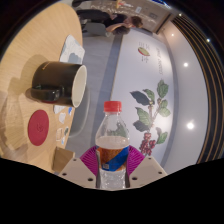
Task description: Pour water
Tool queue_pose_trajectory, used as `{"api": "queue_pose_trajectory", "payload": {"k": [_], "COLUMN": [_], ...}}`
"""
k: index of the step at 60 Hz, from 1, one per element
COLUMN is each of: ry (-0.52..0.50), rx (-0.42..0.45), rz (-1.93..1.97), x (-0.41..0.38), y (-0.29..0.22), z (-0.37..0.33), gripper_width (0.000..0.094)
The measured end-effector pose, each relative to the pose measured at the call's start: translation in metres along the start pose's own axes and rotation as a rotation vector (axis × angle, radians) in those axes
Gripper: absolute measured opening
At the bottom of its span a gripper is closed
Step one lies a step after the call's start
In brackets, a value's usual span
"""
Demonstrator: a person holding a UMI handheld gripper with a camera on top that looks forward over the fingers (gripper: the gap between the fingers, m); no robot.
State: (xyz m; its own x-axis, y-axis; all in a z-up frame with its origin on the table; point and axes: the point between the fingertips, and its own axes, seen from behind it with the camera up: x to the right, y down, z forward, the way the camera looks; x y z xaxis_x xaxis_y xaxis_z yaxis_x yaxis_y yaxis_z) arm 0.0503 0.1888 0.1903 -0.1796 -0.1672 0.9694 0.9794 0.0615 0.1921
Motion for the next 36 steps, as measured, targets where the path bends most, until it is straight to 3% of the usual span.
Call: {"api": "queue_pose_trajectory", "payload": {"k": [18,30,36], "ry": [0.007,0.001,0.016], "rx": [0.084,0.084,0.071], "rz": [-0.537,-0.515,-0.270], "x": [0.034,0.035,0.049], "y": [-0.007,-0.009,-0.005], "z": [0.005,0.008,0.008], "gripper_width": [0.0339,0.0337,0.0339]}}
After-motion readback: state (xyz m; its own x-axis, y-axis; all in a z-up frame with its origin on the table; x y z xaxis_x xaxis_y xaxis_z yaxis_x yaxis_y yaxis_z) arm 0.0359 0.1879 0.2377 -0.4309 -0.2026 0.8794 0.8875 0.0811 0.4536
